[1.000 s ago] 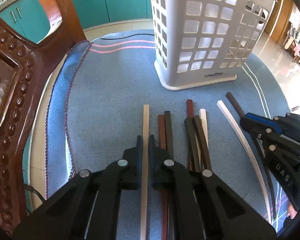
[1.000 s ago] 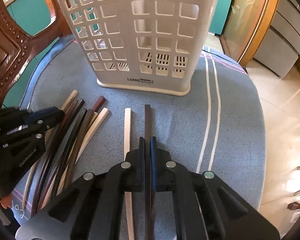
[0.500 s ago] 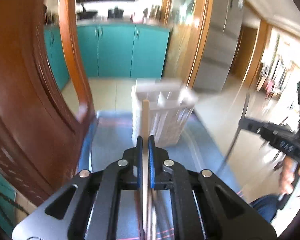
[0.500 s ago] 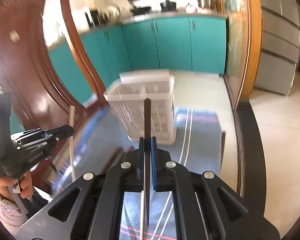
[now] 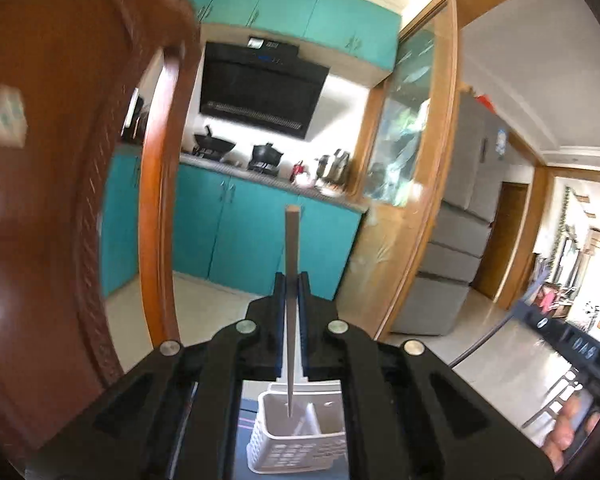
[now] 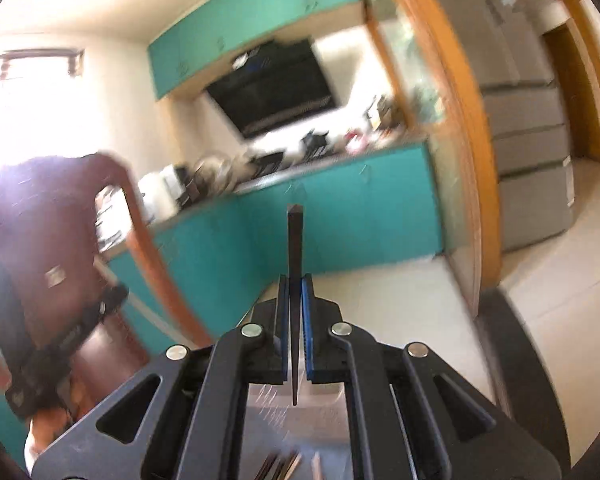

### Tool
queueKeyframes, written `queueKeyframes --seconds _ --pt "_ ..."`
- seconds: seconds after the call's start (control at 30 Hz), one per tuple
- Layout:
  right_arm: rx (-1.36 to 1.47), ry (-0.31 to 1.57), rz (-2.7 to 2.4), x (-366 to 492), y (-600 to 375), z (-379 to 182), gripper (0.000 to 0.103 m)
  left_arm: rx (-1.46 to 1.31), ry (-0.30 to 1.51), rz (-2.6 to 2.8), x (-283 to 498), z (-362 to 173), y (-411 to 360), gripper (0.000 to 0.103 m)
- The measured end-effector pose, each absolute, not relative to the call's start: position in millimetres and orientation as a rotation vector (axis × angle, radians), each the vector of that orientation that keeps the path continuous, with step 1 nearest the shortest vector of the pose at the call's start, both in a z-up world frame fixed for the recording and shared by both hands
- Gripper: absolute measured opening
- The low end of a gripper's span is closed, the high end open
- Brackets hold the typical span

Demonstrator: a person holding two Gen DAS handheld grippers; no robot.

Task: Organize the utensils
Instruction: 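Lift both held chopsticks over the white utensil holder and open both tools, then grasp a dark red chopstick with the left tool while the right tool grasps a light wooden one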

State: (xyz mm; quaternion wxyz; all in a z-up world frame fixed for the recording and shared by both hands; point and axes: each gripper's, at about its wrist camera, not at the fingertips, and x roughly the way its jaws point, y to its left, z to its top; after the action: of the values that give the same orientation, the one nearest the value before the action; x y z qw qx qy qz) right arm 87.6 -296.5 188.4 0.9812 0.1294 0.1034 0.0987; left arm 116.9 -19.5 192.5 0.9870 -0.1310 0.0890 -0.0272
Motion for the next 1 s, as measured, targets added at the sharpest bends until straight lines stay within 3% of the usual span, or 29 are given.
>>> queueKeyframes --seconds 0.17,0.47,0.57,0.63,0.67,0.87,0.97,1.0 --pt "0.239 0.252 0.203 117.2 -285.0 146.9 0.006 -0.230 0.315 -0.032 167.7 146.1 -25.5 0.007" --pt "0.154 0.365 0.220 136.2 -263.8 101.4 0.007 -0.161 0.376 -0.040 176.5 107.0 -37.1 0.007" --pt "0.148 0.353 0.215 129.7 -266.9 105.0 0.019 -0.159 0.363 -0.041 164.6 102.6 -33.2 0.011" --pt "0.147 0.331 0.212 119.2 -271.8 107.3 0.039 -0.154 0.342 -0.044 149.9 103.2 -29.0 0.013" --pt "0.153 0.308 0.217 108.9 -276.9 110.0 0.042 -0.154 0.333 -0.045 142.7 103.1 -26.0 0.016" --pt "0.127 0.249 0.369 69.1 -288.3 102.4 0.045 -0.146 0.318 0.019 112.4 95.0 -8.1 0.022" --pt "0.050 0.426 0.461 72.5 -267.3 70.3 0.045 -0.143 0.440 0.055 116.0 73.2 -0.8 0.022" --pt "0.013 0.513 0.464 80.5 -257.9 58.4 0.045 -0.139 0.561 0.058 125.7 53.3 1.8 0.022"
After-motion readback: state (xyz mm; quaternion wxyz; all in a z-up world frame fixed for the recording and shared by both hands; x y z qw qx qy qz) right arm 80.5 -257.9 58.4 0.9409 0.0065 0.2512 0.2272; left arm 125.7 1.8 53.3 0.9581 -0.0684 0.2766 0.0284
